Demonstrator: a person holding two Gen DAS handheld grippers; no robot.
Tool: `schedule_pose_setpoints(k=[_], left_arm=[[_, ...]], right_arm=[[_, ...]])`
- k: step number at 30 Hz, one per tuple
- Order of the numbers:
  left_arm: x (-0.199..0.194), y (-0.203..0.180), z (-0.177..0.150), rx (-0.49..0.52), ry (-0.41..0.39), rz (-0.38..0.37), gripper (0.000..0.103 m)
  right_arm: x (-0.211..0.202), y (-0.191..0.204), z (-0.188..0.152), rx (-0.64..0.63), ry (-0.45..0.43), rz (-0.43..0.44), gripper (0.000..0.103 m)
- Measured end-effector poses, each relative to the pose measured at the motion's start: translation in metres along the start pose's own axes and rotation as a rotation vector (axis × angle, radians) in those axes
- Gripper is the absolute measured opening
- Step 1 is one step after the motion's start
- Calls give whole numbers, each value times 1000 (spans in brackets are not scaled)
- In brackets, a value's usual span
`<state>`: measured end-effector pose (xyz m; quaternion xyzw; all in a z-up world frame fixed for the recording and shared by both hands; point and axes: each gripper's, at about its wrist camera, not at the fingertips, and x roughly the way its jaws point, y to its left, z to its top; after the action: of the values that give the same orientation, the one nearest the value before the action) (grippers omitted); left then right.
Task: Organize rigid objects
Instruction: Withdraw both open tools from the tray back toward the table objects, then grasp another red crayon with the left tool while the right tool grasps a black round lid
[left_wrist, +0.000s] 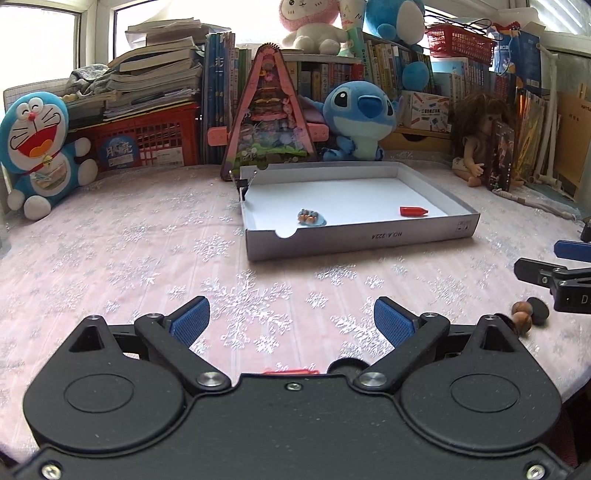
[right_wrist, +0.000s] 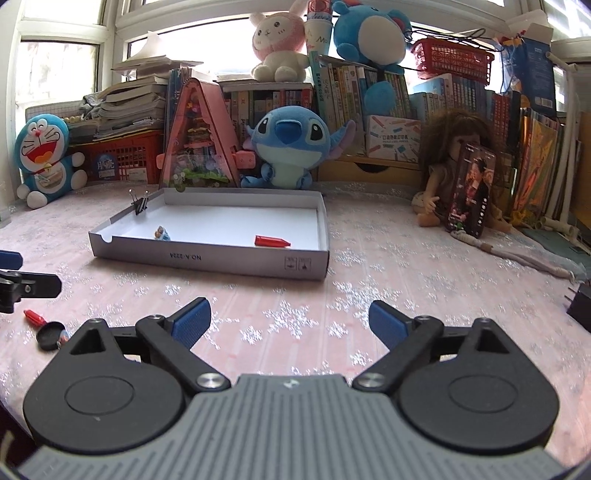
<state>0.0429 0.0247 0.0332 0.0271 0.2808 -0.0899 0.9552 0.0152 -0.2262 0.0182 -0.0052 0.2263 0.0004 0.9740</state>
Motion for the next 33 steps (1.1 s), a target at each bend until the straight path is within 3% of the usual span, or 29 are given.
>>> schedule_pose_setpoints(k=[10, 21, 27, 33], left_arm=[[-11, 11, -22, -19, 4, 45, 94], [-18, 16, -36, -37, 15, 44, 71], [-14, 15, -41, -26, 20, 62, 65], [-12, 17, -44, -32, 27, 61, 64]], right_arm=[[-14, -9, -20, 0, -3, -38, 97], [-26, -8, -33, -15, -8, -56, 96], [-25, -4, -36, -53, 5, -62, 89], [-25, -6, -40, -39, 5, -101, 75]])
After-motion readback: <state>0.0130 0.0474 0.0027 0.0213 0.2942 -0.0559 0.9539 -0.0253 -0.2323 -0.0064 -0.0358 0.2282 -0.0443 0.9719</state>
